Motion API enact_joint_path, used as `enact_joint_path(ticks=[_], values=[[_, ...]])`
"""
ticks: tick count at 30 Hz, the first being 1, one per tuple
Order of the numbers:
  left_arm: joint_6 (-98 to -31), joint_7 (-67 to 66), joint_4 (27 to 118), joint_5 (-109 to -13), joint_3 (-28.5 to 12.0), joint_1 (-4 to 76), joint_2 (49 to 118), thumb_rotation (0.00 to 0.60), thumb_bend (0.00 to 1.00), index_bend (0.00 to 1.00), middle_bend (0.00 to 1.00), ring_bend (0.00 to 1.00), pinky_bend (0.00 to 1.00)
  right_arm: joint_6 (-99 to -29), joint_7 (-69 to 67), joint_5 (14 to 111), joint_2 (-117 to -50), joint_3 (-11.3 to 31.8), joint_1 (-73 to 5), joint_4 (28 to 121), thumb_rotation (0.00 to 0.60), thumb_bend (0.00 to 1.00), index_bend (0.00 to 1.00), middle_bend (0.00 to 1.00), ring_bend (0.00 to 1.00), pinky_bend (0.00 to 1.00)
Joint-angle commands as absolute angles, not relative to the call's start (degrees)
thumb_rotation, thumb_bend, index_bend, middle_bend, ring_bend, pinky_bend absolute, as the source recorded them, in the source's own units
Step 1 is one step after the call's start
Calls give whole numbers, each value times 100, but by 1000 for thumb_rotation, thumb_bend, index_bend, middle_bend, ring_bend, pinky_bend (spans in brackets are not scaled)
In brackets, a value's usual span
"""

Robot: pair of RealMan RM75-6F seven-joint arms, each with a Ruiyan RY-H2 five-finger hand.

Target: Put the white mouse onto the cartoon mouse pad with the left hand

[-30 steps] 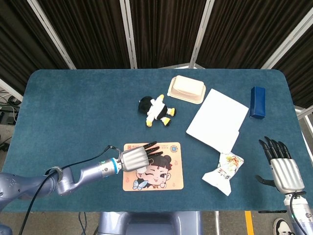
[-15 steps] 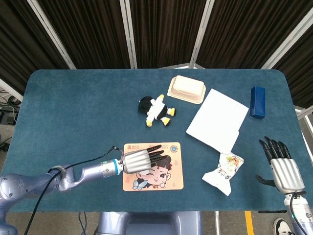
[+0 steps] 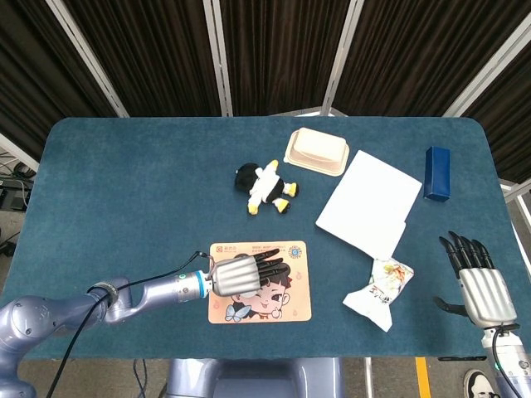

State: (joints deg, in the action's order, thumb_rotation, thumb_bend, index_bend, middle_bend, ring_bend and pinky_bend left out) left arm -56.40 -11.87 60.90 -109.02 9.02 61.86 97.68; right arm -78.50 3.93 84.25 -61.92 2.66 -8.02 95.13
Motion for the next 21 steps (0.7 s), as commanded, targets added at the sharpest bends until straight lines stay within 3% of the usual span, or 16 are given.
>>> enact_joint_path(ticks=[1, 11, 21], values=[[-5627, -1188, 6101, -10912, 915, 6187, 9768, 600, 232, 417, 0, 0, 0, -7848, 389, 8424, -6191, 267, -802, 9514, 600, 107, 11, 0, 0, 0], [-5630, -1245, 6121, -10947, 929, 6171, 9737, 600, 231, 240, 0, 0, 0, -7850, 389, 8425, -6188, 264, -800, 9515, 600, 106, 11, 0, 0, 0], [-5961, -1398, 6381, -10937, 823, 6066, 9341, 600, 232, 187, 0, 0, 0, -7849, 387, 8422, -6190, 265, -801, 9512, 600, 106, 11, 0, 0, 0]])
